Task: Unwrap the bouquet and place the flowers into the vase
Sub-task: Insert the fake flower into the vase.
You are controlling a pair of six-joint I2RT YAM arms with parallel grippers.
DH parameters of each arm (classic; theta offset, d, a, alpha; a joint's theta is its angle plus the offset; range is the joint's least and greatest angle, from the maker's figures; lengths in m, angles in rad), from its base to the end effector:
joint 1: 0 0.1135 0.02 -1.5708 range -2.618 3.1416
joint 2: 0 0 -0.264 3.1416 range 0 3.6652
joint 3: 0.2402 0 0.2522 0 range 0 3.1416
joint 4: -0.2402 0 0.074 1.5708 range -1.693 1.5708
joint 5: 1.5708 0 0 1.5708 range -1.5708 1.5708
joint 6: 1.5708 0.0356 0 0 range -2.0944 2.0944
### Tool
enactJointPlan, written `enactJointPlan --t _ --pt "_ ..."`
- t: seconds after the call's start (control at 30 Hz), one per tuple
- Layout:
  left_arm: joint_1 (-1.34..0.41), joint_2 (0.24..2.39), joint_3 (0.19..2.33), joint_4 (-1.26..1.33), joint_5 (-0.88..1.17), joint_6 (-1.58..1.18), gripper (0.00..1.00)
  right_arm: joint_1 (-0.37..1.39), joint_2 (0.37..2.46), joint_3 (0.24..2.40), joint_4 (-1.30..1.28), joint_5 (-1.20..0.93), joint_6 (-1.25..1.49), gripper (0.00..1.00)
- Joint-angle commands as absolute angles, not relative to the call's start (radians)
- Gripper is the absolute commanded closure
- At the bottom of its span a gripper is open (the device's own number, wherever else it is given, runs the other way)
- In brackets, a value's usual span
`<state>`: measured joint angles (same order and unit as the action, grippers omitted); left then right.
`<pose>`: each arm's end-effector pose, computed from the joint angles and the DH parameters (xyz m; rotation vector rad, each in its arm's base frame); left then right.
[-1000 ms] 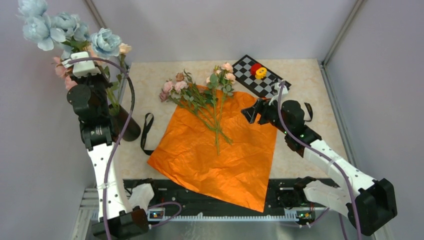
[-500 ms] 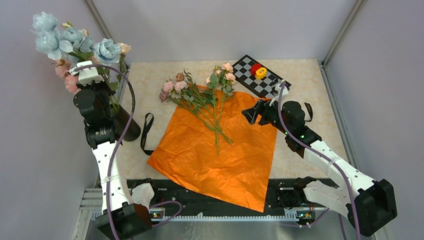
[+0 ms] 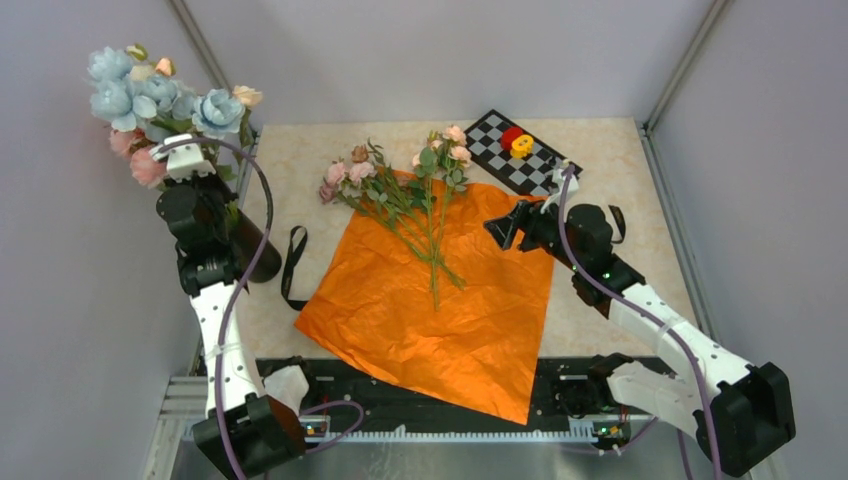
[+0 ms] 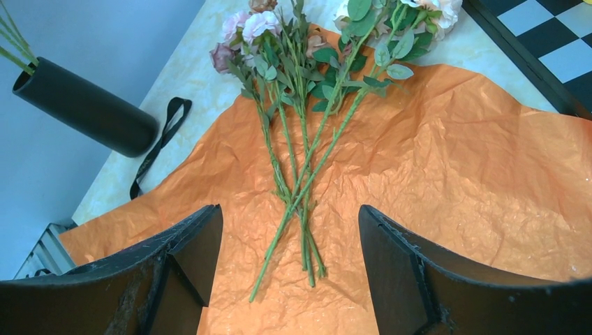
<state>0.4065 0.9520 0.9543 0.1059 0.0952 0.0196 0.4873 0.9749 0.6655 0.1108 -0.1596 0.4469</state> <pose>0.2039 0.0841 0.4009 -0.2056 1.4546 0.2774 0.2010 0.1129 0.2930 -0.1573 1.8336 0.8082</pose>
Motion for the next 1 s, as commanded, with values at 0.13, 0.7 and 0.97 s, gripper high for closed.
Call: enactJointPlan --t 0.13,0.7,0.97 --pt "0.415 0.972 0.910 0.154 0.115 0.038 1.00 0.472 0.944 0.649 0.171 -0.182 0.454 0.27" --pt "0.416 0.993 0.845 0.128 0.103 0.055 0.99 0.470 0.943 0.632 0.199 -0.207 0.471 0.27" --pt "0.416 0.999 0.827 0.113 0.097 0.044 0.89 0.469 0.945 0.631 0.205 -0.216 0.476 0.27"
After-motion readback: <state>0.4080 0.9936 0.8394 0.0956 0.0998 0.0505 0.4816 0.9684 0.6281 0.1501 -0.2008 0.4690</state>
